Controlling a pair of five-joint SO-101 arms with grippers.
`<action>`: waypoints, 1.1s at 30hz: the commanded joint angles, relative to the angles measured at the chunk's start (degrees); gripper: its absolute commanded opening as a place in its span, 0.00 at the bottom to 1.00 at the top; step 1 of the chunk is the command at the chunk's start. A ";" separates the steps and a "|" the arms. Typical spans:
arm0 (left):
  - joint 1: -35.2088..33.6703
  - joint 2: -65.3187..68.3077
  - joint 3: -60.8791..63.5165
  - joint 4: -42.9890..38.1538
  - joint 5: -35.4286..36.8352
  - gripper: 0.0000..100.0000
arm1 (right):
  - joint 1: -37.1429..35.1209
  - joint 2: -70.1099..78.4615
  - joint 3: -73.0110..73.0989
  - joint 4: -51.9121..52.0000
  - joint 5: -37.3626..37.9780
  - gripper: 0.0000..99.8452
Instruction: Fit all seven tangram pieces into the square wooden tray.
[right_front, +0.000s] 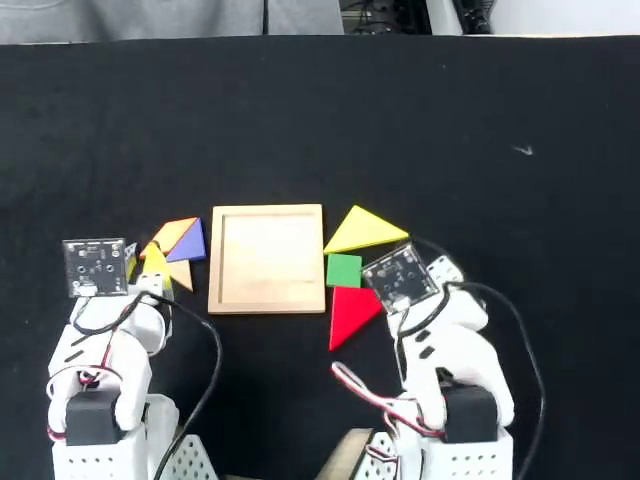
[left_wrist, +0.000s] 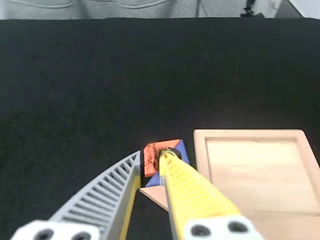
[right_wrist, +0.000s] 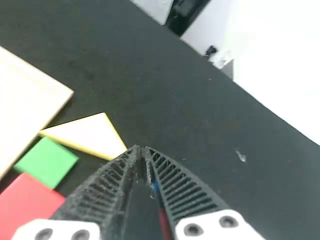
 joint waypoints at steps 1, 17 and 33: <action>-2.77 -0.09 -1.27 -0.88 0.97 0.08 | -2.64 -4.09 -5.32 3.08 0.70 0.09; -4.79 -0.09 -6.02 -2.02 2.81 0.20 | -6.42 59.21 -41.19 4.75 13.54 0.16; 3.82 38.15 -17.27 -18.81 2.99 0.19 | -6.95 87.78 -56.22 12.31 39.47 0.21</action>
